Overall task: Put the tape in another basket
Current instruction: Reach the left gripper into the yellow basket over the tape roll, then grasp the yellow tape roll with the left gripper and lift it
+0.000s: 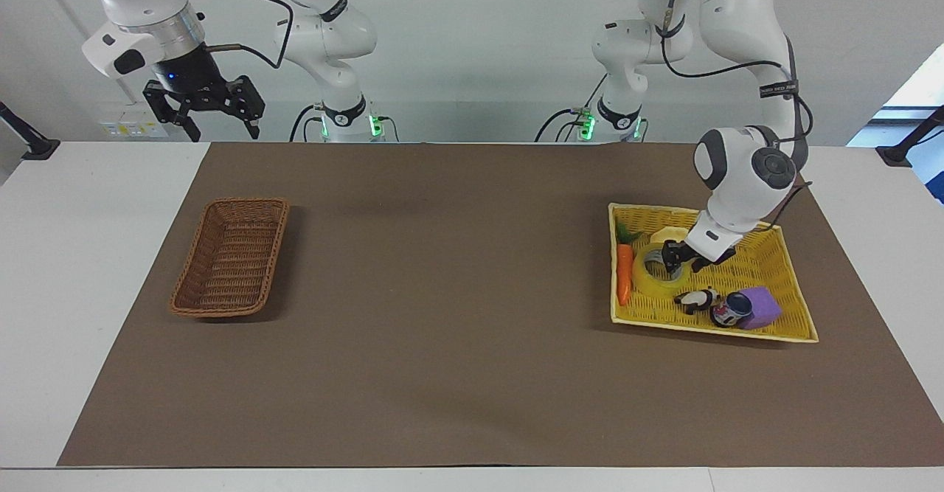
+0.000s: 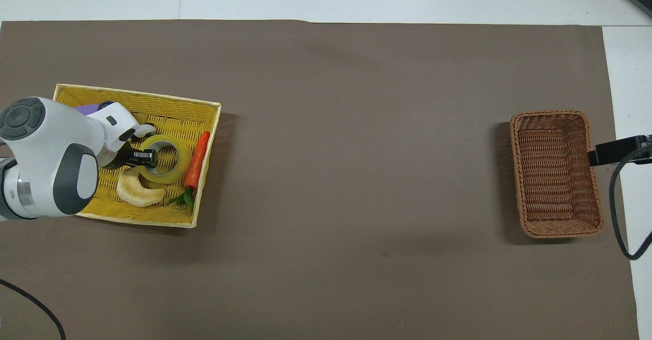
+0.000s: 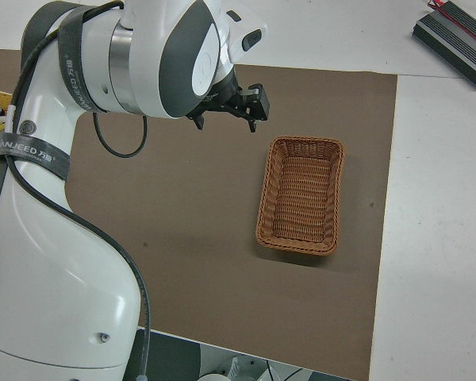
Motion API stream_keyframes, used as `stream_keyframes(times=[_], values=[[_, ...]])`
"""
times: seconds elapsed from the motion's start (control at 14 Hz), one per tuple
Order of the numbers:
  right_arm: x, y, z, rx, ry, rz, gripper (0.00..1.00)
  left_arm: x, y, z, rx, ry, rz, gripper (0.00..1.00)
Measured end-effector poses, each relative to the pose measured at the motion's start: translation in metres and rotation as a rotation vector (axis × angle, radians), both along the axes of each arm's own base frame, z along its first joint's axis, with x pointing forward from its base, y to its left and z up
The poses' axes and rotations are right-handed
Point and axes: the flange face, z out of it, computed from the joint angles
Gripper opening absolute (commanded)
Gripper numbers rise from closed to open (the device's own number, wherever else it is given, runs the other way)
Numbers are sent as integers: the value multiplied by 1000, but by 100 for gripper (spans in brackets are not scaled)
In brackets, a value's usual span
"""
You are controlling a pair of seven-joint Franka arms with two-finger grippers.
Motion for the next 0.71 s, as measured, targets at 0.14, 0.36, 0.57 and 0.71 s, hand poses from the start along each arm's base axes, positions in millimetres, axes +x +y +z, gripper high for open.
stream_keyframes(times=[0.14, 0.36, 0.57, 0.71], values=[[0, 1, 0, 0, 0, 1, 100, 0, -1, 0, 0, -1, -4, 0], [0, 2, -1, 0, 2, 4, 100, 1, 0, 1, 0, -1, -3, 0], [1, 4, -1, 0, 0, 8, 100, 9, 1, 16, 0, -9, 0, 0], [1, 4, -2, 0, 3, 8, 100, 17, 2, 35, -1, -12, 1, 0]])
